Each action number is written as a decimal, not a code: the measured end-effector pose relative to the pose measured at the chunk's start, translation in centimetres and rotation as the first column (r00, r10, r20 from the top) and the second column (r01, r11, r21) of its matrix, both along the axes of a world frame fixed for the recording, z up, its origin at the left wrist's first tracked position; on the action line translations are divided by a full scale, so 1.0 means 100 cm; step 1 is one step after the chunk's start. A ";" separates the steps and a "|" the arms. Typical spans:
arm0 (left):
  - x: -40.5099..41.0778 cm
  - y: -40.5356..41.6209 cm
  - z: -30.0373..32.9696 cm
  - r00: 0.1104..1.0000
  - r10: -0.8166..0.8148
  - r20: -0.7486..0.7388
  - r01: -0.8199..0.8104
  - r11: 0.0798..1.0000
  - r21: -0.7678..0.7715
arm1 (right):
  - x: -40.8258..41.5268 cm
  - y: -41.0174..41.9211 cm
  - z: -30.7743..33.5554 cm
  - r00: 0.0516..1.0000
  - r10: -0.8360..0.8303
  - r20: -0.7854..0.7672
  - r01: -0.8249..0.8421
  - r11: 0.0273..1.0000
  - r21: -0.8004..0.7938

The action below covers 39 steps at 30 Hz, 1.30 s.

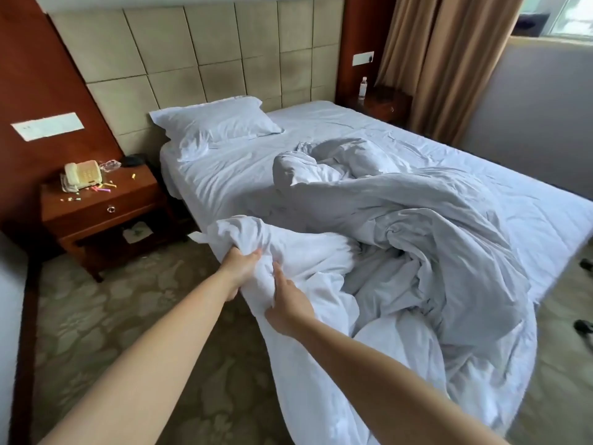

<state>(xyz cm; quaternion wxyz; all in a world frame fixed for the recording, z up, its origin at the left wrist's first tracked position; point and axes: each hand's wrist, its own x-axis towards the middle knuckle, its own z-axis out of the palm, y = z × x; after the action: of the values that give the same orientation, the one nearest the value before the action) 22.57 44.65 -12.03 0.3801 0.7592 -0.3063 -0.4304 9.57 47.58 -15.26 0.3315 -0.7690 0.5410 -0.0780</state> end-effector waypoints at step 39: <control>-0.145 0.260 0.002 0.923 -0.093 -0.374 0.164 0.973 0.162 | -0.122 0.277 -0.031 0.971 -0.093 -0.220 0.110 0.992 0.065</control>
<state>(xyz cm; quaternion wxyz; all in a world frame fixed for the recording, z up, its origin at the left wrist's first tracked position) 8.09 70.65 -11.87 0.3267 0.6774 -0.2373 -0.6149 -2.68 75.24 -18.40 0.2955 -0.7309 0.6151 0.0104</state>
